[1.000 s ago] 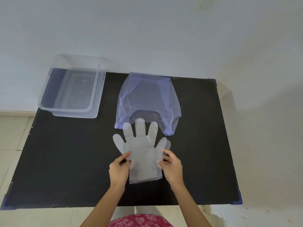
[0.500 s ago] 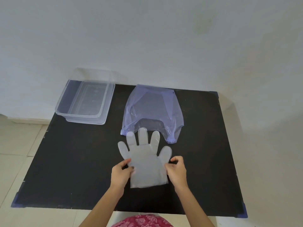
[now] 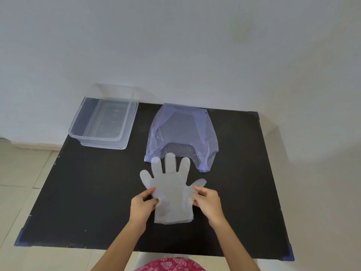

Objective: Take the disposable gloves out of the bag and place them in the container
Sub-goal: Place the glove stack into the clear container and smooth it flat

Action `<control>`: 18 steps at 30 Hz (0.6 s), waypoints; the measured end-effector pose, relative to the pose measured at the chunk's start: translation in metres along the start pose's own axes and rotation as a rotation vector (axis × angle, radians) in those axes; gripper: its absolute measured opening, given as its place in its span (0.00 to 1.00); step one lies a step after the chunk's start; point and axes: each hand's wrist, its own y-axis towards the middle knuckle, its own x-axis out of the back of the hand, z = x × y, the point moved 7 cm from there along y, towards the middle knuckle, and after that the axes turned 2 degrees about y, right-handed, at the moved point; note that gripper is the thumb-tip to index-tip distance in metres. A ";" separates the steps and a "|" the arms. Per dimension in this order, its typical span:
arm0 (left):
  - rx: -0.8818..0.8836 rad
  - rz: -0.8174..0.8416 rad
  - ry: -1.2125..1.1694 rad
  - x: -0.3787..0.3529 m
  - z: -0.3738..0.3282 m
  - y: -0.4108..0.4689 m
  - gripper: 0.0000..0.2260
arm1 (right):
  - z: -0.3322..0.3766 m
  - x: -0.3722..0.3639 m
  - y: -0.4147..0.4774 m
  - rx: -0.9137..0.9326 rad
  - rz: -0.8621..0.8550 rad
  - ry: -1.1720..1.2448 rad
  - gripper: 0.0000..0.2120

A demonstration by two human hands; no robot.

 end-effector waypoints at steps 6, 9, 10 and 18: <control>0.000 0.037 -0.093 0.015 -0.022 -0.004 0.18 | 0.039 0.006 -0.006 0.053 0.020 -0.021 0.21; -0.033 0.037 -0.112 0.027 -0.037 -0.005 0.18 | 0.066 0.006 -0.011 0.048 0.063 0.027 0.18; -0.041 0.042 -0.116 0.032 -0.043 -0.006 0.18 | 0.076 0.005 -0.013 0.053 0.082 0.040 0.17; -0.141 0.076 -0.199 0.071 -0.121 -0.012 0.16 | 0.156 -0.013 -0.017 0.161 0.127 0.109 0.09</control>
